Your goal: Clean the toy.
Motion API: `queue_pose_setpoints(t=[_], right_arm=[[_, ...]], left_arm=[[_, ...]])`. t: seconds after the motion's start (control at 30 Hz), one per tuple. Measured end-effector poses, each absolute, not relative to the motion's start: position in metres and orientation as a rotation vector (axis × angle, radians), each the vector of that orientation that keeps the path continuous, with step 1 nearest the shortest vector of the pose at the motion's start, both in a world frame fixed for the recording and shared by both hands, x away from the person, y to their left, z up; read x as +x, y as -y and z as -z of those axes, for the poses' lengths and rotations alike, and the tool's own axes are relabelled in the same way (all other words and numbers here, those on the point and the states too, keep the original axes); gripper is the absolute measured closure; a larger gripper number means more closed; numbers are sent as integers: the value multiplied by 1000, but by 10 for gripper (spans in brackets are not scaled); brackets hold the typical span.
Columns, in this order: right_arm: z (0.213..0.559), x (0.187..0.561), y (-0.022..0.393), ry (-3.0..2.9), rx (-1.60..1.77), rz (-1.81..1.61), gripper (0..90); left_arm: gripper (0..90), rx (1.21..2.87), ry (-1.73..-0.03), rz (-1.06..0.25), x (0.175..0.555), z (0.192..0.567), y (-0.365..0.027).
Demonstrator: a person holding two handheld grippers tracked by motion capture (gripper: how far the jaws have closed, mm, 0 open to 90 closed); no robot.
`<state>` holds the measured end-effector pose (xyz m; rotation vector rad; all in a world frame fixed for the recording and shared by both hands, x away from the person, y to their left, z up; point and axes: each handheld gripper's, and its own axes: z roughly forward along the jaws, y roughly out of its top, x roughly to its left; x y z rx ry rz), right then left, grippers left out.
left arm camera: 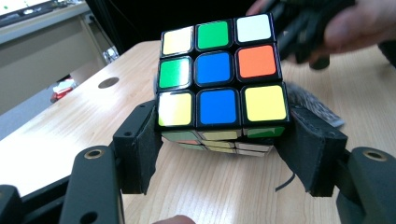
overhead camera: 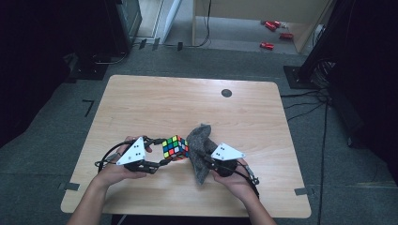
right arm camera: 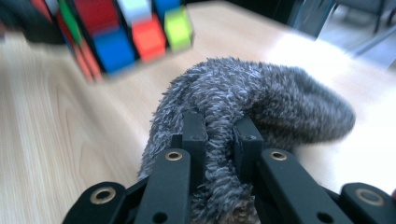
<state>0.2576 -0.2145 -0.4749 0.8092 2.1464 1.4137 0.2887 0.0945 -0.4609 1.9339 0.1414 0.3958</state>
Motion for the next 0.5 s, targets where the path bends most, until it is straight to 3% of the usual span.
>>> queue_pose_setpoints(t=[0.3,0.5], right_arm=[[448,236,208,-2026,616,-1662,810],[456,241,208,-2056,657,-1640,813]], left_arm=[[347,1942,-109,-385,283,463,-81],[343,1933,-112,-379,283,461,-83]])
